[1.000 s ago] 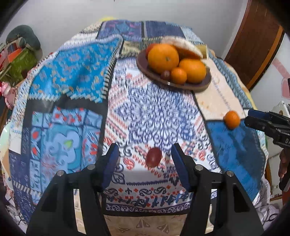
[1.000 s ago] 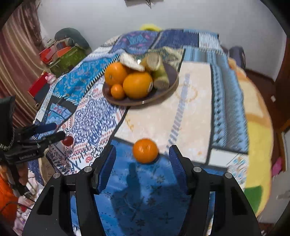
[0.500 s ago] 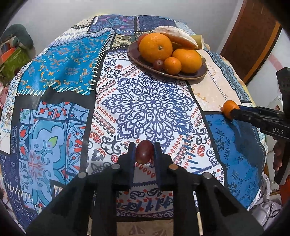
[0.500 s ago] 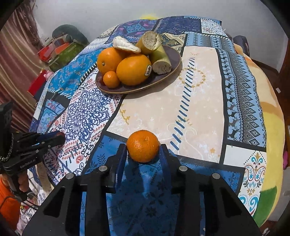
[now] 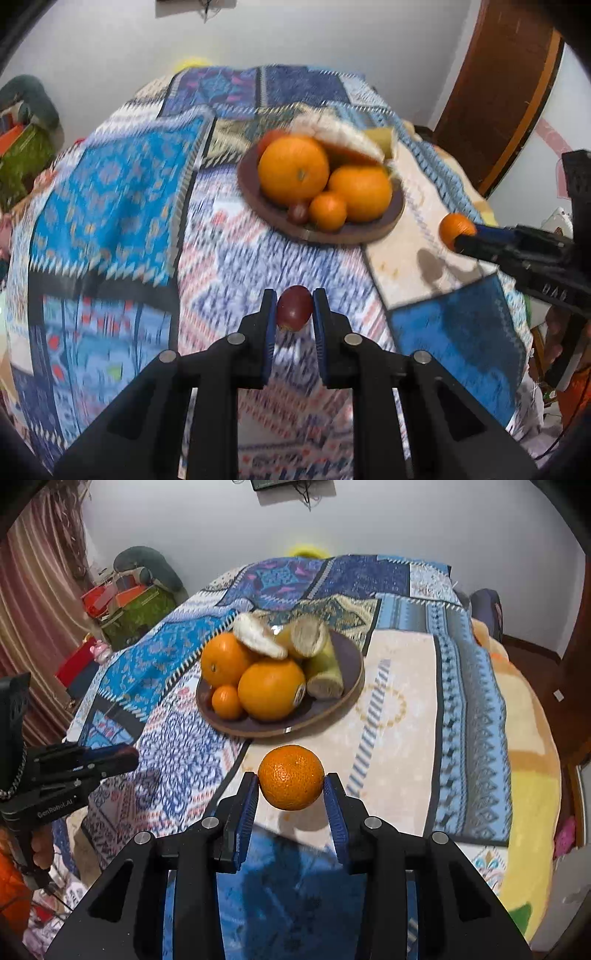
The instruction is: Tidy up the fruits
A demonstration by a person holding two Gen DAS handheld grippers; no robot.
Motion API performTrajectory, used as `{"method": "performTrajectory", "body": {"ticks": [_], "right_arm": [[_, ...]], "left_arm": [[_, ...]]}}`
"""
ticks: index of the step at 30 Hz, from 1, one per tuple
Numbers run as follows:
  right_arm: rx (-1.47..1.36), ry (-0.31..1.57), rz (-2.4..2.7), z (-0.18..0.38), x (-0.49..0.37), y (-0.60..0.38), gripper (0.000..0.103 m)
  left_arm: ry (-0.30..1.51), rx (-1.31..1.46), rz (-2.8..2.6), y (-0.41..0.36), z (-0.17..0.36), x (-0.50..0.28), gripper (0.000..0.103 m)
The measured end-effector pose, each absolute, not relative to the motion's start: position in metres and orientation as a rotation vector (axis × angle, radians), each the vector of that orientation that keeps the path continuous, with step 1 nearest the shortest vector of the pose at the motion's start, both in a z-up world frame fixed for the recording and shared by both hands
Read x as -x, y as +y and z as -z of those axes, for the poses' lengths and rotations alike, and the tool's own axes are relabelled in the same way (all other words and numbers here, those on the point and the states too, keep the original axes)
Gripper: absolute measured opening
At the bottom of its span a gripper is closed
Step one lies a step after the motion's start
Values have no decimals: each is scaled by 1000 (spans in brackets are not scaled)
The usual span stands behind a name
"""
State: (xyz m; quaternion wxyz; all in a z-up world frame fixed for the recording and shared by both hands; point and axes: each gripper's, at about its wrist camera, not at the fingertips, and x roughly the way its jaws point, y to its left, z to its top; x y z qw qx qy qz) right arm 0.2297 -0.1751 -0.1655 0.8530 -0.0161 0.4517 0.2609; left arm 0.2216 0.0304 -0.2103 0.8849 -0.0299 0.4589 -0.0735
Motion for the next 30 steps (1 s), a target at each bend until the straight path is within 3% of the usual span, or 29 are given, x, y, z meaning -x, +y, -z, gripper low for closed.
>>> {"method": "performTrajectory", "body": {"ticks": [16, 30], "right_arm": [[51, 903, -523, 171, -283, -159, 32], [85, 910, -542, 175, -279, -164, 32]], "left_arm": [[906, 49, 205, 1, 210, -305, 19], [908, 57, 193, 2, 223, -319, 19]]}}
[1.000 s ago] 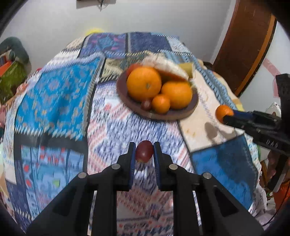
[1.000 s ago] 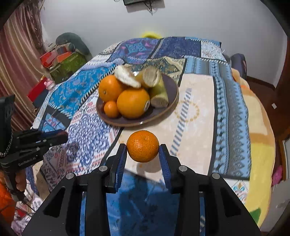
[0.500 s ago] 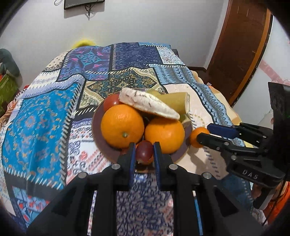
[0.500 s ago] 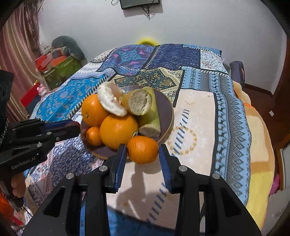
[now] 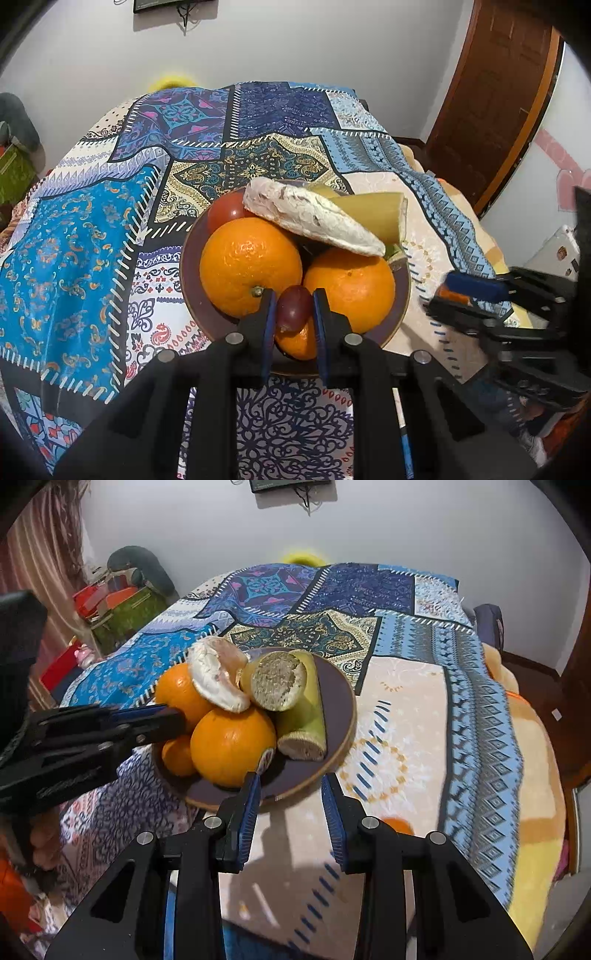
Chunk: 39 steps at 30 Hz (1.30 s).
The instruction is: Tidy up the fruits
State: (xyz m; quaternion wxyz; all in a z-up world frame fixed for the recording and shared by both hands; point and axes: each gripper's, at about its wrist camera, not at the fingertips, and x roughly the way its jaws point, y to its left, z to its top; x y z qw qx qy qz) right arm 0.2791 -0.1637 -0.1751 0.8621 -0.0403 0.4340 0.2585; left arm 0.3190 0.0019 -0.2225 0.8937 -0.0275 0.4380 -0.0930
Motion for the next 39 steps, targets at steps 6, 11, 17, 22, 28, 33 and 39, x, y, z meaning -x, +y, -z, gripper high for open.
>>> {"method": "performTrajectory", "body": {"ticks": [6, 11, 17, 22, 28, 33, 39], "right_arm": [[116, 880, -505, 162, -258, -193, 44], [105, 900, -455, 163, -248, -222, 47], [107, 934, -473, 177, -257, -218, 47], [76, 976, -447, 200, -284, -202, 47], [40, 968, -412, 216, -299, -202, 34], [17, 951, -437, 207, -295, -198, 34], [35, 897, -502, 188, -289, -173, 34]], "left_arm": [[929, 64, 186, 0, 226, -317, 32], [920, 67, 182, 1, 223, -308, 51], [905, 42, 180, 0, 216, -292, 60], [888, 42, 174, 5, 208, -283, 61], [872, 40, 166, 9, 205, -284, 63], [876, 72, 163, 12, 210, -285, 63], [869, 83, 160, 14, 208, -279, 63]]}}
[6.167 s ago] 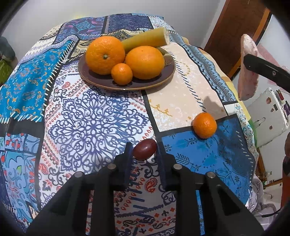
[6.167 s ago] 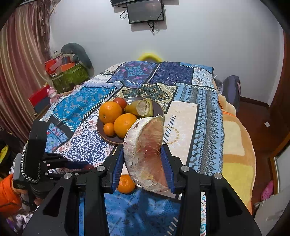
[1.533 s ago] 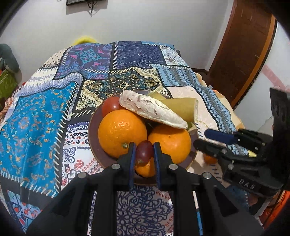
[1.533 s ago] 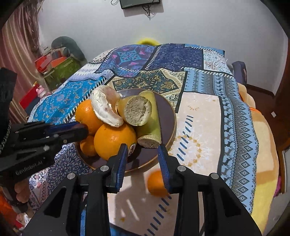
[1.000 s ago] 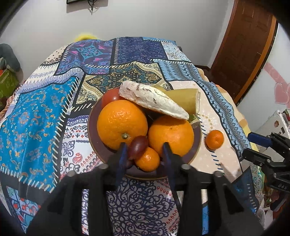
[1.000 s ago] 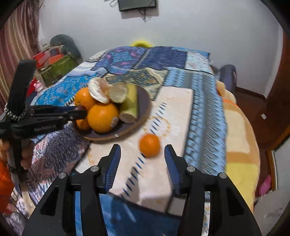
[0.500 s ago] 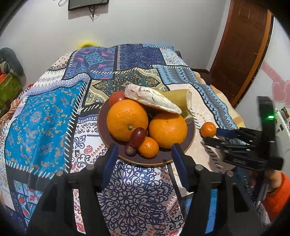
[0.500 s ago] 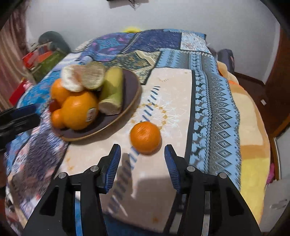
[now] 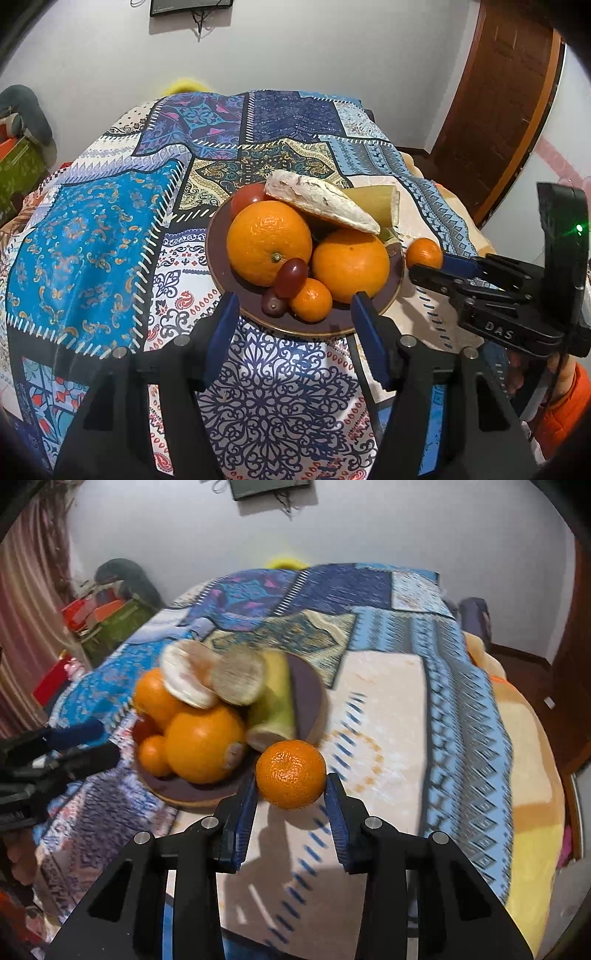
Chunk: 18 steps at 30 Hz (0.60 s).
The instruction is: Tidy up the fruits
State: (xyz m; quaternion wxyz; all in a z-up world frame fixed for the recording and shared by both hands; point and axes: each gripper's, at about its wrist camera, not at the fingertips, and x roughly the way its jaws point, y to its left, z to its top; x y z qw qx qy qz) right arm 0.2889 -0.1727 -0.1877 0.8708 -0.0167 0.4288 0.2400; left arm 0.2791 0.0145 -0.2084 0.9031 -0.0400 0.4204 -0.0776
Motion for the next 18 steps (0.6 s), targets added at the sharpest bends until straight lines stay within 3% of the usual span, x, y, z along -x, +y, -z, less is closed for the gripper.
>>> {"method": "performTrajectory", "body": {"ticks": [18], "right_arm": [[68, 944, -542, 193, -306, -158, 35]], "left_arm": [[847, 89, 140, 21, 201, -265, 63]]}}
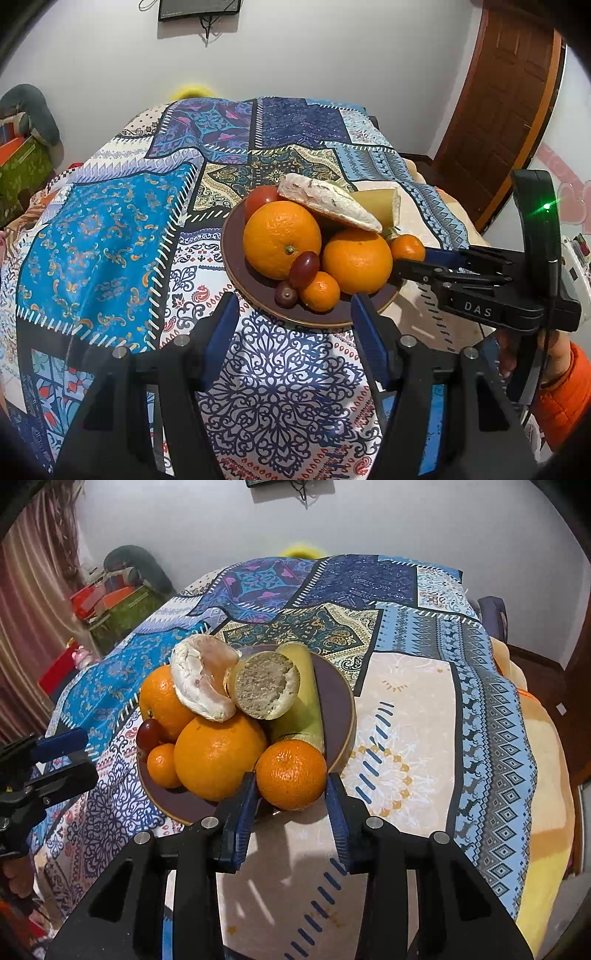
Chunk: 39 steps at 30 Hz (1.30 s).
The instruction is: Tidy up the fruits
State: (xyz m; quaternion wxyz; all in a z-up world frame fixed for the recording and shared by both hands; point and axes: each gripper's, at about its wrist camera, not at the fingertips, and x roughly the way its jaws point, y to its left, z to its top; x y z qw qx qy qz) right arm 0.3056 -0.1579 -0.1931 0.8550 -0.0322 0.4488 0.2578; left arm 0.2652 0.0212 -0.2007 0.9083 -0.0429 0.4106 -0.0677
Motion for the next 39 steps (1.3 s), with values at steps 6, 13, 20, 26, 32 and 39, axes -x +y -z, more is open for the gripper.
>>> {"method": "performTrajectory", "body": {"ticks": [6, 13, 20, 26, 32, 39], "right_arm": [[65, 911, -539, 177, -290, -164, 40], [43, 752, -517, 111, -245, -181, 40], [24, 535, -540, 27, -184, -195, 40], [-14, 368, -542, -23, -128, -205, 40], [-37, 244, -521, -50, -84, -209, 57], [-45, 193, -503, -53, -66, -203, 79]], "left_arm": [[815, 86, 133, 18, 183, -256, 63], [701, 95, 144, 12, 130, -224, 63], [503, 91, 126, 8, 54, -165, 63], [330, 47, 94, 0, 0, -104, 63], [214, 38, 96, -5, -33, -58, 63], [174, 42, 86, -4, -42, -32, 72]]}}
